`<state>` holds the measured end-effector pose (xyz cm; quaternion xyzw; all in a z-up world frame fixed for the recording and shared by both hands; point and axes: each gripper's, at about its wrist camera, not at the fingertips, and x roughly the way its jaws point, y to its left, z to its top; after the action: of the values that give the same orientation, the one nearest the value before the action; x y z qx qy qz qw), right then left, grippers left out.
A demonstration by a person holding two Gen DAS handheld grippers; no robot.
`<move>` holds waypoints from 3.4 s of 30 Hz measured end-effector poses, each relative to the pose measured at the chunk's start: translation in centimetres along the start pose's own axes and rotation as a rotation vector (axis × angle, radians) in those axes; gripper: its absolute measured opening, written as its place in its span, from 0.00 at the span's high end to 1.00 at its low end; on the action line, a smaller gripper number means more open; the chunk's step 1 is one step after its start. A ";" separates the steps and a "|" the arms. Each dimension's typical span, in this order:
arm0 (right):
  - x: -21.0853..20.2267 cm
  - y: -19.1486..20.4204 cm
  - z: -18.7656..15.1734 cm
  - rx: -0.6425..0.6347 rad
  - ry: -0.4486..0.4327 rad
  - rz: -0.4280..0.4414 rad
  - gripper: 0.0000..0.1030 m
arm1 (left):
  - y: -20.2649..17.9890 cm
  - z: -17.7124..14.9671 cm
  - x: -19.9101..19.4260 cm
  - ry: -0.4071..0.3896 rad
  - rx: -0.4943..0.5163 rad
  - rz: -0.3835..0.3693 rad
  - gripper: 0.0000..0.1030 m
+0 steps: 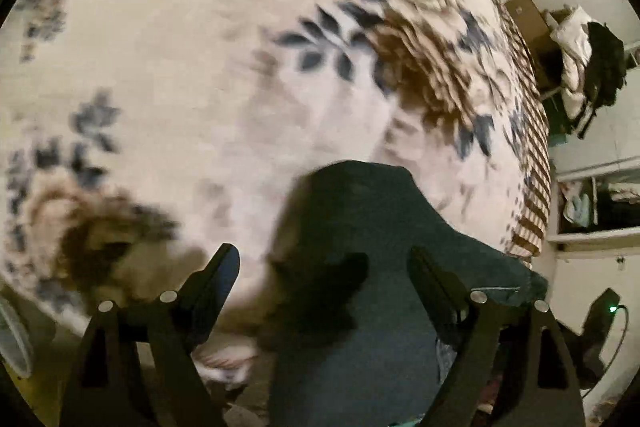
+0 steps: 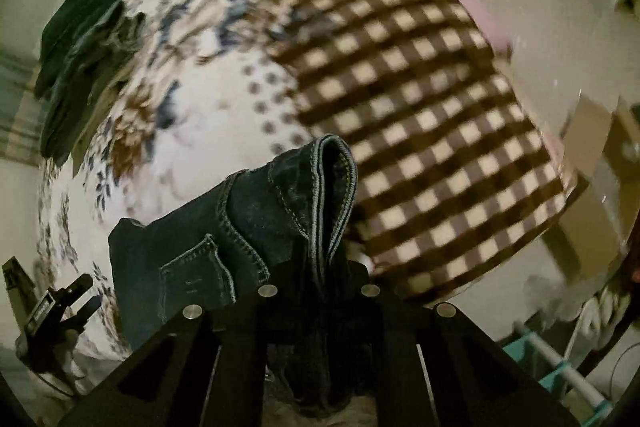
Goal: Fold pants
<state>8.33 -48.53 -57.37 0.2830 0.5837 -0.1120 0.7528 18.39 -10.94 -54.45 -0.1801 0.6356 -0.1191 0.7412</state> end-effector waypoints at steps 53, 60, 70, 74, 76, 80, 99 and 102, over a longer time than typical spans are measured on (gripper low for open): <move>9.1 -3.2 -10.6 0.470 0.003 0.568 0.55 | 1.1 -3.6 4.9 0.108 -0.077 -0.207 0.51; 4.9 0.6 -10.4 0.352 -0.029 0.474 0.61 | 0.4 -3.8 0.7 0.067 -0.051 -0.239 0.73; -5.5 9.1 -6.3 0.277 -0.035 0.568 0.62 | -2.8 2.8 -13.2 -0.031 -0.023 -0.258 0.73; -8.0 14.4 -2.6 0.235 -0.068 0.616 0.62 | -3.4 8.4 -17.8 -0.110 -0.026 -0.271 0.74; -8.6 17.8 0.0 0.226 -0.087 0.641 0.62 | -3.4 12.3 -19.5 -0.146 -0.023 -0.282 0.74; -8.2 24.3 5.2 0.211 -0.135 0.677 0.62 | -2.8 21.1 -21.5 -0.200 0.004 -0.296 0.74; 12.3 43.4 21.4 0.268 -0.097 0.561 0.62 | 7.6 46.6 -7.3 -0.025 -0.077 -0.283 0.73; 13.7 43.1 20.8 0.283 -0.053 0.564 0.59 | 8.2 46.3 -6.7 0.001 -0.060 -0.279 0.68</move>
<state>50.80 -22.80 -54.26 0.5326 0.4411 0.0139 0.7222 62.50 4.54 -45.94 -0.2887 0.6079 -0.2021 0.7115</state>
